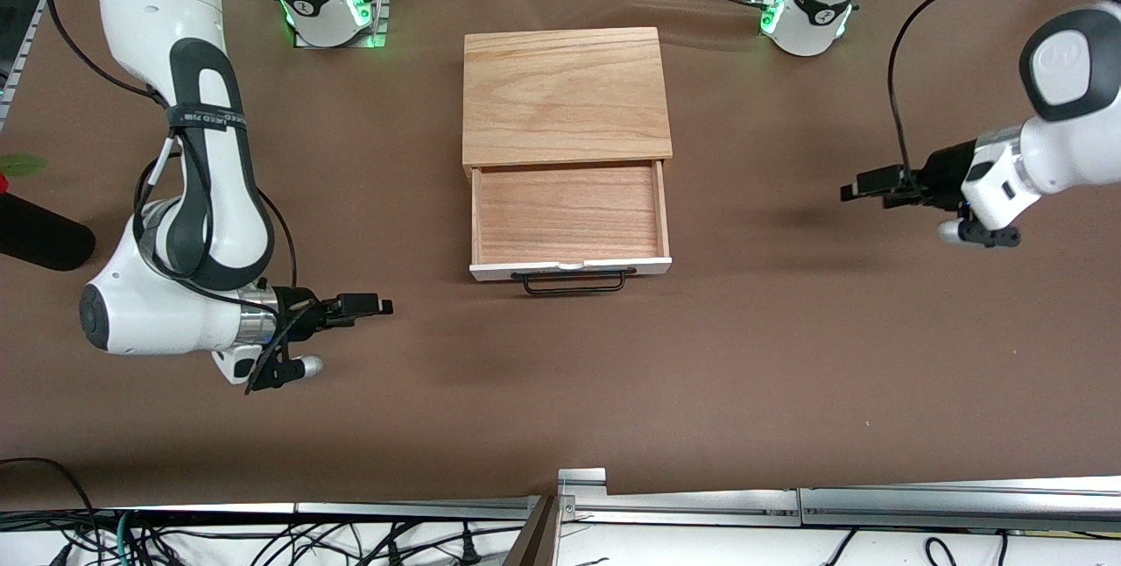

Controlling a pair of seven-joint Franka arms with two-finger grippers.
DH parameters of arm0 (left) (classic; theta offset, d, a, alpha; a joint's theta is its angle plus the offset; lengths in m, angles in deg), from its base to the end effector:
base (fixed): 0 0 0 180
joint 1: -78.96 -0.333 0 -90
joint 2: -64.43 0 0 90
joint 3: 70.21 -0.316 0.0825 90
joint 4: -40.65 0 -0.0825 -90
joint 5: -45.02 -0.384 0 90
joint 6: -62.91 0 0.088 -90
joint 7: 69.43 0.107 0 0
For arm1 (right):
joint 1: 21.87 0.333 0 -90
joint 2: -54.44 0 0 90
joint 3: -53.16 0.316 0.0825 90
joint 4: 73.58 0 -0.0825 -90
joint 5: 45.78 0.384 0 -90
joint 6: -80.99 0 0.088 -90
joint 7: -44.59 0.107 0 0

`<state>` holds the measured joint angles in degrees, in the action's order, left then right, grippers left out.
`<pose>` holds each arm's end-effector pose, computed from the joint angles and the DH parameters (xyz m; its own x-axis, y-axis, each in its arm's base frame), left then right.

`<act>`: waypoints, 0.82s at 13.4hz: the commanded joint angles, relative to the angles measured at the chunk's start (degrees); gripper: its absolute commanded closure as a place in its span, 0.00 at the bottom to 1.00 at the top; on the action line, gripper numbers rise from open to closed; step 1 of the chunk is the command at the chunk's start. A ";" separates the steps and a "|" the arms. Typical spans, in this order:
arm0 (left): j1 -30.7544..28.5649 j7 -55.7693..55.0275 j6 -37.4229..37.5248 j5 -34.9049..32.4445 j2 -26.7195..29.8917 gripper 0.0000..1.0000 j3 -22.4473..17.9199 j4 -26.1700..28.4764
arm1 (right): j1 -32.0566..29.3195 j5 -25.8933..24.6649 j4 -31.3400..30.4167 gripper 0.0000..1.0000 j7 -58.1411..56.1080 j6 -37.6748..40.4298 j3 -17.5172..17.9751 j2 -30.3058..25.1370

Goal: Pull top drawer with both arms simultaneously

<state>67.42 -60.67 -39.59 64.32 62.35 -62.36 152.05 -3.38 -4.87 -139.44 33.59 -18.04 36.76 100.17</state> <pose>0.5475 0.0077 0.4514 0.9883 -0.0101 -0.1524 0.0420 -0.9413 0.3350 0.7295 0.1493 0.3303 0.9833 0.1386 -0.1181 0.0657 -0.8750 -0.4797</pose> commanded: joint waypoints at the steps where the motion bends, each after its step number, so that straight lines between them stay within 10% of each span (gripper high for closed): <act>1: 2.12 -0.41 2.21 -8.55 5.32 0.00 -1.86 1.27 | 0.58 -5.73 0.83 0.00 9.55 1.30 -0.56 -1.95; 5: 5.46 -4.78 10.19 -17.53 6.12 0.00 -3.54 -6.44 | 4.62 -21.18 0.83 0.00 21.37 1.39 -1.09 -5.47; 11: 8.63 -7.71 15.22 -24.83 4.90 0.00 -3.54 -17.09 | 1.48 -28.40 -4.24 0.00 20.93 3.15 -3.11 -15.99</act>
<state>74.33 -67.81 -25.74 42.01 68.71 -65.16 138.24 0.53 -30.20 -138.31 54.65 -15.95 33.18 90.63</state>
